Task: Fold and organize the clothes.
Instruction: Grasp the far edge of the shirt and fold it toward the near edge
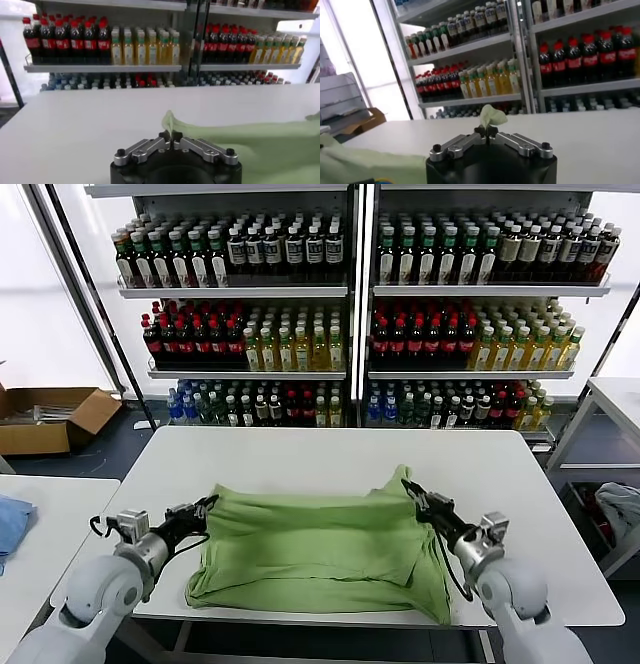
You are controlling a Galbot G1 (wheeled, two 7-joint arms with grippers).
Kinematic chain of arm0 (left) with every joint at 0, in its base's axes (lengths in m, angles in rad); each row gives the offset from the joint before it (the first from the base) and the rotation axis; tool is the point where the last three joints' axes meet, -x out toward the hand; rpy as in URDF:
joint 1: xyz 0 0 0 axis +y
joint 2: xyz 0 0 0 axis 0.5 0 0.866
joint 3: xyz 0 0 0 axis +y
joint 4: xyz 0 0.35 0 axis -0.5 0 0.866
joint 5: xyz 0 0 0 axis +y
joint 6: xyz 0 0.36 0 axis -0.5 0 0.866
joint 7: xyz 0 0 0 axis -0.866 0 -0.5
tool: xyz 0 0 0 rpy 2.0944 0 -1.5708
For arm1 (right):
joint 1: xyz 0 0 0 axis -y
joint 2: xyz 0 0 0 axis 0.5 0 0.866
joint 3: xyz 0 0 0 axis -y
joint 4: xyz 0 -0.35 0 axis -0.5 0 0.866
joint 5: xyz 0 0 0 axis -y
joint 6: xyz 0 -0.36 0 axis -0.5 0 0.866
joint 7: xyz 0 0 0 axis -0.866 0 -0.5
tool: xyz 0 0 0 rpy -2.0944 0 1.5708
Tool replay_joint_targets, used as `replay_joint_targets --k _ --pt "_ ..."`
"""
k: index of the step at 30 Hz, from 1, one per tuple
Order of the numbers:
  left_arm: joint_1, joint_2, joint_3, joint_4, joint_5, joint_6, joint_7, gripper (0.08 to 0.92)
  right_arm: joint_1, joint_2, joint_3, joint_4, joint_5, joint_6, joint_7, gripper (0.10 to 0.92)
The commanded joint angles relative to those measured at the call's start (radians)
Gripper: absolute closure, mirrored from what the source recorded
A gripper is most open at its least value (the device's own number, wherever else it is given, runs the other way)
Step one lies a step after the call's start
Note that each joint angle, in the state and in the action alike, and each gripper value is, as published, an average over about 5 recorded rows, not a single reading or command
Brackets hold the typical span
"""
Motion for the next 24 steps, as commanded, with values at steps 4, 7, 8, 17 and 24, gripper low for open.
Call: replay_joint_targets --k 4,7,8,17,24 --pt "0.328 0.009 -0.124 -0.127 0.053 0.027 0.033 0.911 -0.379 0.034 0.127 0.184 -0.116 0.045 -0.004 0.918" --pt "0.359 0.002 -0.128 -0.135 0.075 0.035 0.04 0.911 -0.417 0.039 0.131 0.207 -0.152 0.04 0.002 0.918" --pt "0.366 -0.003 -0.13 -0.14 0.078 0.037 0.041 0.911 -0.421 0.04 0.131 0.211 -0.166 0.035 0.006 0.918" --pt "0.393 -0.023 -0.168 -0.178 0.128 0.044 0.029 0.82 -0.344 -0.004 0.182 0.183 -0.172 0.048 0.021 0.759" --pt "0.424 -0.036 -0.251 -0.208 0.098 0.044 -0.005 0.621 -0.296 -0.019 0.293 0.103 -0.103 0.173 -0.007 0.551"
